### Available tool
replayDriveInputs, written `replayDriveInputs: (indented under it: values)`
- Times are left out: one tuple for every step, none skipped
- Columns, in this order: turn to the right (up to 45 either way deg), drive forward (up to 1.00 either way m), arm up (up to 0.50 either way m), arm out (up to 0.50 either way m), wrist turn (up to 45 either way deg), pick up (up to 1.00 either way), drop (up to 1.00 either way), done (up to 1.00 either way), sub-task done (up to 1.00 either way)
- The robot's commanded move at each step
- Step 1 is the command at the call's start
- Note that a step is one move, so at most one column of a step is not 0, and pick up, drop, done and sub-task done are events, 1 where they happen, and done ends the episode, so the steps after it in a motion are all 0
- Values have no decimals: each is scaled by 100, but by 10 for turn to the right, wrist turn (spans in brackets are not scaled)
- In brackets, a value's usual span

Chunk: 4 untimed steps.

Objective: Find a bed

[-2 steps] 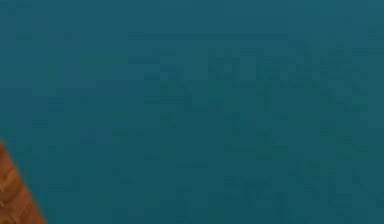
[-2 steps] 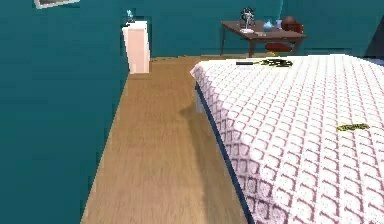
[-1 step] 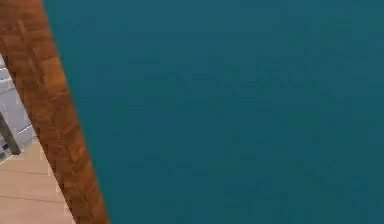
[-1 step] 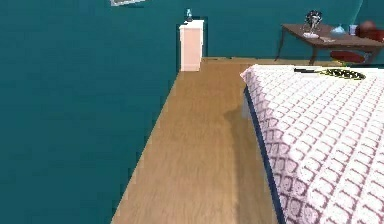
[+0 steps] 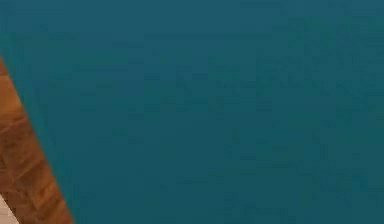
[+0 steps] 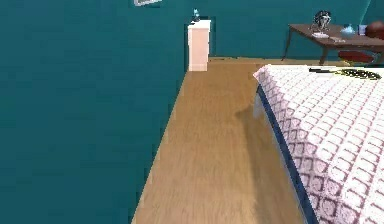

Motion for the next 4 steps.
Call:
replayDriveInputs:
  values:
    - [450,0,0,0,0,0,0,0,0]
    - [450,0,0,0,0,0,0,0,0]
    - [450,0,0,0,0,0,0,0,0]
    - [120,0,0,0,0,0,0,0,0]
